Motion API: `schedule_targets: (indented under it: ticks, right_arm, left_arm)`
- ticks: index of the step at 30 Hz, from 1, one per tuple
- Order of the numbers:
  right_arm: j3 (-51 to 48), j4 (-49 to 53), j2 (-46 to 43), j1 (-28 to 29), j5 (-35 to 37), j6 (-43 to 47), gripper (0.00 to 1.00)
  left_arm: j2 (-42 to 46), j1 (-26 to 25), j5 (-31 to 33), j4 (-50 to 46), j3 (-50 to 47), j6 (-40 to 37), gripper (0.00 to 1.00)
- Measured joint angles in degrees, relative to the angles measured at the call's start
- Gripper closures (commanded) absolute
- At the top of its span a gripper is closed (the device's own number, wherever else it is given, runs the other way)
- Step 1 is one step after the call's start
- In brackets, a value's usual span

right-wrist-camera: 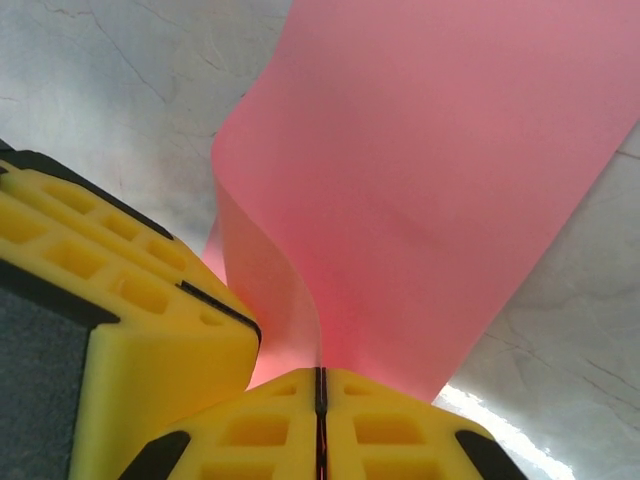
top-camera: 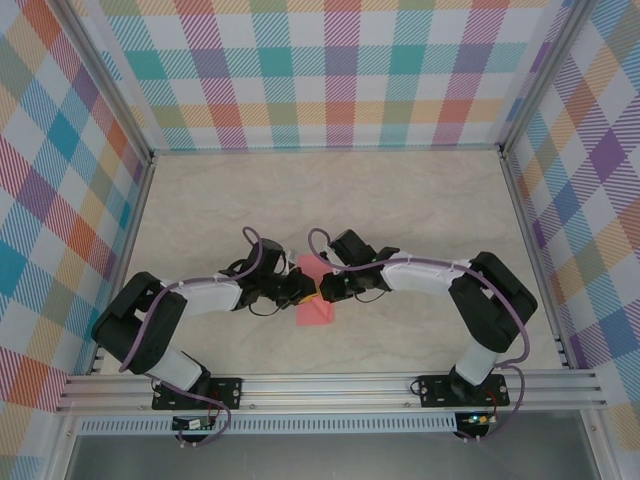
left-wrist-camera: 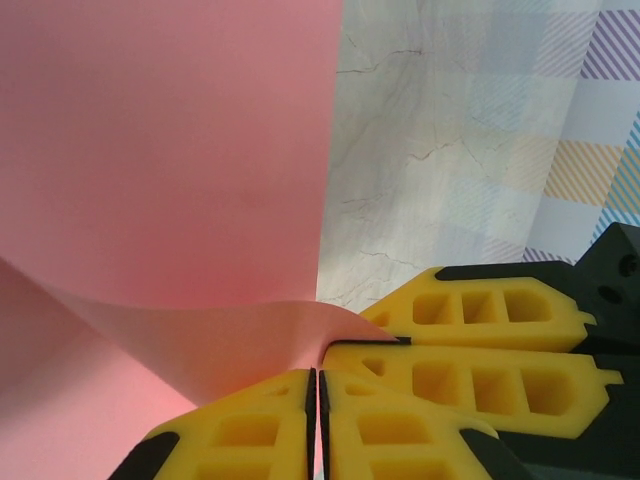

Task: Fold a paper plane with a square sheet of paper (pick it up from the middle)
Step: Fold the triangle a second time at the center of the table.

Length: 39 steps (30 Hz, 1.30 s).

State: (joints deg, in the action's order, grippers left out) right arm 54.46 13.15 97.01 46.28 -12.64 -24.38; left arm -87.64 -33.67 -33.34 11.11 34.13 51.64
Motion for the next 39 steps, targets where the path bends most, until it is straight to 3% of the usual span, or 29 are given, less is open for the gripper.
schedule_targets:
  ticks: [11,23,39]
  right_arm:
    - [0.2,-0.59,0.52,-1.73,-4.74,-3.1,0.79]
    - [0.13,-1.86,0.92,-2.01,-6.25,-6.64,0.92]
    - [0.42,-0.02,2.56,-3.08,-2.08,-6.32,0.92]
  left_arm:
    - [-3.06,-0.26,0.63,1.14,0.26,-0.02,0.92]
    - [-3.06,-0.44,1.29,1.27,0.26,-0.02,0.92]
    - [-3.08,-1.2,1.27,1.31,0.31,-0.02,0.91]
